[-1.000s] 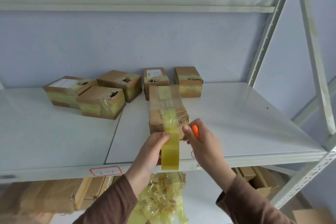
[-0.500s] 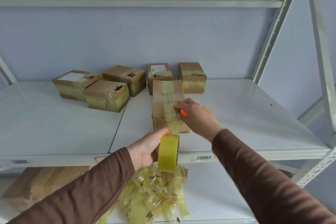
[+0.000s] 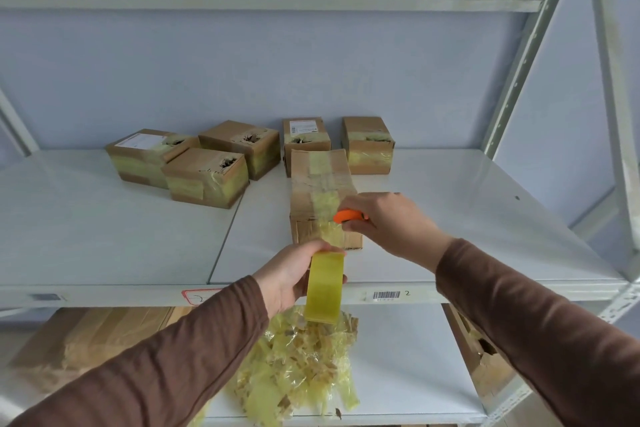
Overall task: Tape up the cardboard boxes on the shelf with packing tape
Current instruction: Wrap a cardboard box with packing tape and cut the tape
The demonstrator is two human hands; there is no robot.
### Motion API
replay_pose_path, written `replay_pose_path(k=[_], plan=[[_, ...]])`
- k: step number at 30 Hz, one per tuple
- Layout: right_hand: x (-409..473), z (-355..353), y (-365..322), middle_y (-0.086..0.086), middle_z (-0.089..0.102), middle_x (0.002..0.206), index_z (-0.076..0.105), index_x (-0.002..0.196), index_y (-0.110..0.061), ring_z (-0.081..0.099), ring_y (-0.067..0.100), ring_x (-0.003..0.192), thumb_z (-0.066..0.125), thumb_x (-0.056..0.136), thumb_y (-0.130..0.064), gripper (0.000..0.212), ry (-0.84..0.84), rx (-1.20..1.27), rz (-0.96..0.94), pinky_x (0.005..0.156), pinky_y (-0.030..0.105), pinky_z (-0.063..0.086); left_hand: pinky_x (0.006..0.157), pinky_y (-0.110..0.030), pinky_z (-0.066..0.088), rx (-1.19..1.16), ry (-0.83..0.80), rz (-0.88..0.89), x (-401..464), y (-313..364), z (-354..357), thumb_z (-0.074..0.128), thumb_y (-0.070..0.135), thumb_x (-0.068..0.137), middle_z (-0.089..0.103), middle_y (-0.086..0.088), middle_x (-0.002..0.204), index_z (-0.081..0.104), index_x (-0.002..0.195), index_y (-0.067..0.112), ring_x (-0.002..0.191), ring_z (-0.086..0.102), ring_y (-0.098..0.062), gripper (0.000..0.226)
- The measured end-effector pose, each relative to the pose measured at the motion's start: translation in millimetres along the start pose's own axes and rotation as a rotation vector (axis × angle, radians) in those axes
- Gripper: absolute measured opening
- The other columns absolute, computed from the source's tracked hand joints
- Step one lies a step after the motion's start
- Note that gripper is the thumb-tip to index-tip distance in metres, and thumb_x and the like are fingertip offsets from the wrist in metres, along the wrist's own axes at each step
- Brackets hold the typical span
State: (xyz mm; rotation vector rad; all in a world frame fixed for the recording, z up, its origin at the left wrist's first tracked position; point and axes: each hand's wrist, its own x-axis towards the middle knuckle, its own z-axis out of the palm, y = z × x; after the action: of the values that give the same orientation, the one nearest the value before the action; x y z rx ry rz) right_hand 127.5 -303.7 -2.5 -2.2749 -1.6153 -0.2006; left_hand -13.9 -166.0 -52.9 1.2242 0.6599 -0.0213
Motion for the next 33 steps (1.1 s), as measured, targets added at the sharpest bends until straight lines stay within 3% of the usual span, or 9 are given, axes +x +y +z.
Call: replay_pose_path(k=[11,14,17,21,24,29,31,33], plan=[[16.3,9.6,6.7,-0.004,0.069,0.106,0.055,0.123,-0.028,0.068,0.024,0.095,0.057,0.103,-0.032,0.02,-0.202,-0.488,-0.054,0.072,0.033,0.048,0.06,-0.029,0.059,0.037,0.007,0.004,-3.2,4.7,1.3,0.067,0.021,0.093,0.076,-0.016,0.086,0.077,0.104,0.004,0.076,0.077,-0.027,0.022],[19.4,-3.4,17.3,-0.003,0.07,0.101,0.052,0.112,-0.026,0.067,0.025,0.087,0.06,0.101,-0.027,0.014,-0.146,-0.221,0.046,0.075,0.038,0.053,0.063,-0.029,0.059,0.057,-0.009,-0.015,-4.1,3.3,-1.2,0.065,0.022,0.096,0.076,-0.016,0.087,0.078,0.1,0.005,0.076,0.076,-0.028,0.022],[28.1,7.5,11.4,-0.001,0.062,0.098,0.05,0.107,-0.021,0.059,0.021,0.079,0.062,0.099,-0.022,0.015,0.157,0.15,0.101,0.067,0.033,0.042,0.064,-0.029,0.058,0.097,-0.027,-0.03,-6.8,1.2,-3.1,0.063,0.024,0.096,0.075,-0.015,0.087,0.08,0.096,0.008,0.073,0.076,-0.026,0.023],[24.3,50.4,8.5,-0.003,0.049,0.101,0.055,0.107,-0.018,0.05,0.02,0.077,0.069,0.093,-0.045,0.034,0.261,0.057,0.22,0.064,0.035,0.043,0.059,-0.029,0.057,0.1,-0.023,0.021,-19.9,-6.1,-12.5,0.059,0.024,0.099,0.075,-0.019,0.087,0.079,0.1,0.006,0.071,0.075,-0.026,0.027],[16.9,68.7,16.3,-0.004,0.047,0.103,0.054,0.109,-0.018,0.045,0.015,0.081,0.065,0.09,-0.051,0.039,0.34,0.0,0.133,0.059,0.033,0.044,0.062,-0.029,0.056,0.091,-0.039,0.054,-33.8,-8.2,-28.0,0.055,0.03,0.102,0.074,-0.024,0.088,0.079,0.106,0.009,0.068,0.071,-0.024,0.032],[5.8,71.4,21.9,0.002,0.049,0.118,0.056,0.122,-0.015,0.055,0.024,0.099,0.081,0.08,-0.048,0.06,0.238,-0.133,0.041,0.063,0.038,0.056,0.063,-0.03,0.056,0.129,-0.022,0.147,-51.5,-3.4,-43.3,0.056,0.03,0.102,0.075,-0.022,0.09,0.078,0.108,0.013,0.074,0.073,-0.025,0.029],[7.0,63.9,9.6,-0.002,0.052,0.113,0.056,0.12,-0.016,0.057,0.017,0.091,0.074,0.084,-0.056,0.057,0.374,0.078,0.061,0.065,0.032,0.054,0.064,-0.03,0.057,0.183,0.008,0.232,-56.9,-0.8,-50.1,0.055,0.029,0.104,0.077,-0.018,0.091,0.079,0.106,0.016,0.08,0.075,-0.026,0.027],[14.4,56.1,-20.5,-0.014,0.055,0.105,0.053,0.116,-0.023,0.058,0.002,0.088,0.062,0.085,-0.072,0.059,0.466,0.482,0.085,0.07,0.016,0.048,0.073,-0.033,0.057,0.26,0.042,0.333,-61.0,2.9,-60.9,0.054,0.026,0.105,0.078,-0.008,0.096,0.08,0.104,0.017,0.093,0.075,-0.028,0.027]])
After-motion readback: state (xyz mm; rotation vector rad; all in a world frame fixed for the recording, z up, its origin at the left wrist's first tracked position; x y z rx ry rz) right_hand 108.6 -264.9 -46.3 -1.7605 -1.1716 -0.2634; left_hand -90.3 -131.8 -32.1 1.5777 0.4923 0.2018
